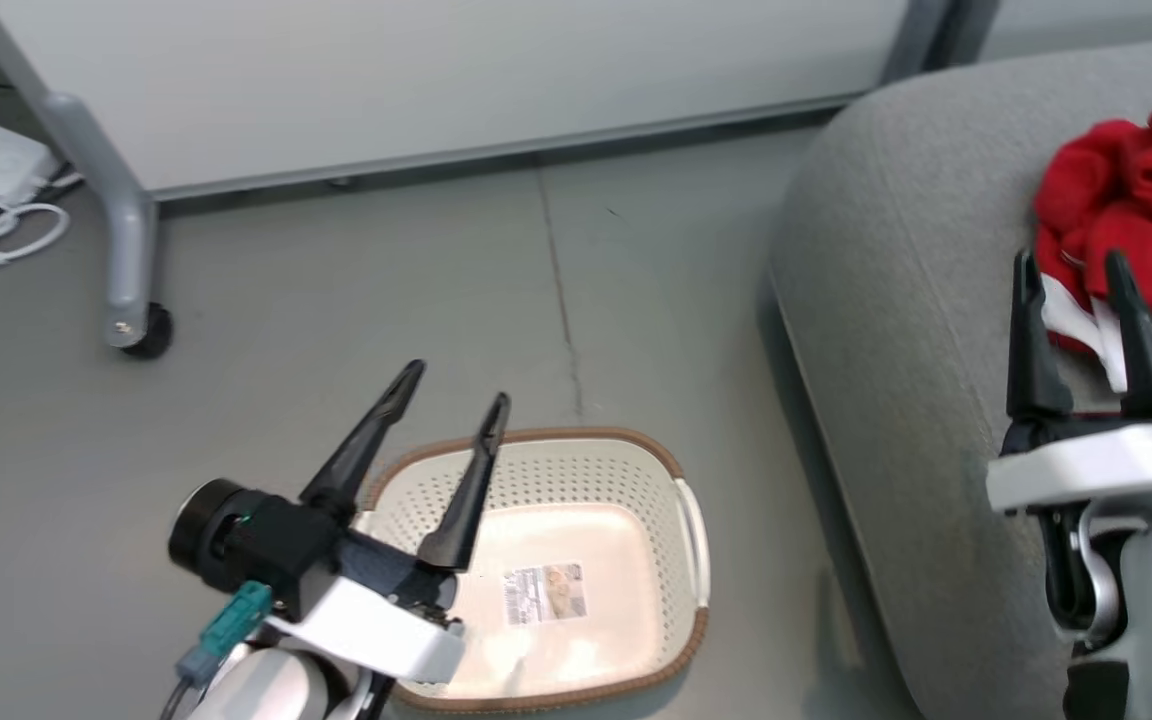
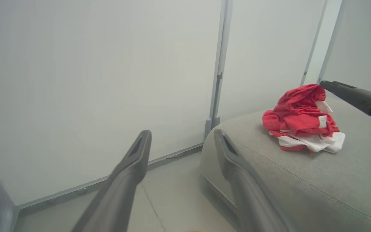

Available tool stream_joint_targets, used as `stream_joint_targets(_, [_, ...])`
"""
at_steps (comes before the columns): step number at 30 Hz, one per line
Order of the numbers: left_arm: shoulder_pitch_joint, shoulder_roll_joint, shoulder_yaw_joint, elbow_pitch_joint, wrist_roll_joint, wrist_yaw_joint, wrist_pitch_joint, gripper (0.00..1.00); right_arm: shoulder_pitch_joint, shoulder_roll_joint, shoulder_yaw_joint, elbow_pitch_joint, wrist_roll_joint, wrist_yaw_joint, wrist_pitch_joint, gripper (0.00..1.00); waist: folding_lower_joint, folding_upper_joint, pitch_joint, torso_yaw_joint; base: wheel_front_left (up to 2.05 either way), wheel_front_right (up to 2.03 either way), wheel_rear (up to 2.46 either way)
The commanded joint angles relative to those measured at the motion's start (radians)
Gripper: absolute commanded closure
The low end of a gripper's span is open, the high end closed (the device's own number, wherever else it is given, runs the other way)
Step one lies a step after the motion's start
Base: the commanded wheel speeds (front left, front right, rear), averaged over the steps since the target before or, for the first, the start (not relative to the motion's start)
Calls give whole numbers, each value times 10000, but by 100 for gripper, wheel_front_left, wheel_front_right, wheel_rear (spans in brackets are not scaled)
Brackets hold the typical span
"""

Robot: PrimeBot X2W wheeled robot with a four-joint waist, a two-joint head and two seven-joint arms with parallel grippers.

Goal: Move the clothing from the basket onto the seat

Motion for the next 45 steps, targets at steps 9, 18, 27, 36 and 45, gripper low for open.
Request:
stream_joint_targets(9, [1073, -31, 1146, 513, -695, 796, -368, 0, 1598, 66, 555, -1121, -126, 2, 767, 0, 0, 0, -1057, 1016, 0, 0, 0])
stream_joint_targets(18, [1992, -152, 2462, 713, -1137, 1222, -511, 0, 2784, 66, 723, -1614, 261, 2, 1048, 0, 0, 0, -1665, 1297, 0, 0, 0])
stream_joint_targets(27, [2716, -366, 3456, 520, -922, 1064, -525, 0, 3640, 68, 357, -2059, 202, 2, 1325, 0, 0, 0, -1960, 1468, 0, 0, 0])
stream_joint_targets(36, [3079, -444, 3644, 689, -349, 556, -517, 0, 4144, 69, 228, -2291, 264, 2, 1466, 0, 0, 0, -2133, 1489, 0, 0, 0])
stream_joint_targets(45, [3262, -517, 3609, 982, 155, 321, -518, 0, 4272, 69, 202, -2347, 231, 2, 1560, 0, 0, 0, -2240, 1499, 0, 0, 0])
